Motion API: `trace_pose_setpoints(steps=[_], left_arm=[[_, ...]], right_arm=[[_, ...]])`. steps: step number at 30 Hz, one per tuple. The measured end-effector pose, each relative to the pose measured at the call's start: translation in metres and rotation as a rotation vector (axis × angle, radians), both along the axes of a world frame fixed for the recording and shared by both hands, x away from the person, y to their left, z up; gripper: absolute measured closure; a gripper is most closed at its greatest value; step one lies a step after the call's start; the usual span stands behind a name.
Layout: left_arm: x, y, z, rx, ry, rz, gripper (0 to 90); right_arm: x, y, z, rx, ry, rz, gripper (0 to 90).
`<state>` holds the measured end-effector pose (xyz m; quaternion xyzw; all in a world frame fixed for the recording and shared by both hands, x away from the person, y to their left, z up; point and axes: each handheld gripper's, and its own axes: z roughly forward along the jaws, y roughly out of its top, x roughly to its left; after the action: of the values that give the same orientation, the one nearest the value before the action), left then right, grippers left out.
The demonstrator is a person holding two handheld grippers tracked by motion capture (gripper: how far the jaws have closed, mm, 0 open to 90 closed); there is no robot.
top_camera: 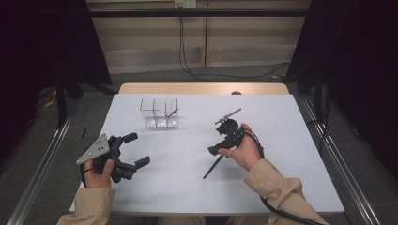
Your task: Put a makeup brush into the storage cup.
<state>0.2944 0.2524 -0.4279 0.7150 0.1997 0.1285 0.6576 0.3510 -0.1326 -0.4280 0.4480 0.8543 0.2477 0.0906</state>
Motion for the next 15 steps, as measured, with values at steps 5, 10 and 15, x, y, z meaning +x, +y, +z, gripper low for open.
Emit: trace_pose_setpoints(steps=[5, 10, 15], left_arm=[[0.0001, 0.0000, 0.0002, 0.001, -0.001, -0.001, 1.0], [0.0001, 0.0000, 0.0002, 0.001, -0.003, 0.001, 1.0], [0.0002, 0.0001, 0.0002, 0.003, -0.002, 0.002, 1.0]], right_arm=[[0.0008, 0.0018, 0.0001, -0.003, 0.019, 0.009, 1.7], [0.0024, 0.0017, 0.0016, -0.027, 0.048, 0.004, 2.4], [0.0036, 0.0005, 0.0021, -0.052, 0.081, -0.023, 3.3]])
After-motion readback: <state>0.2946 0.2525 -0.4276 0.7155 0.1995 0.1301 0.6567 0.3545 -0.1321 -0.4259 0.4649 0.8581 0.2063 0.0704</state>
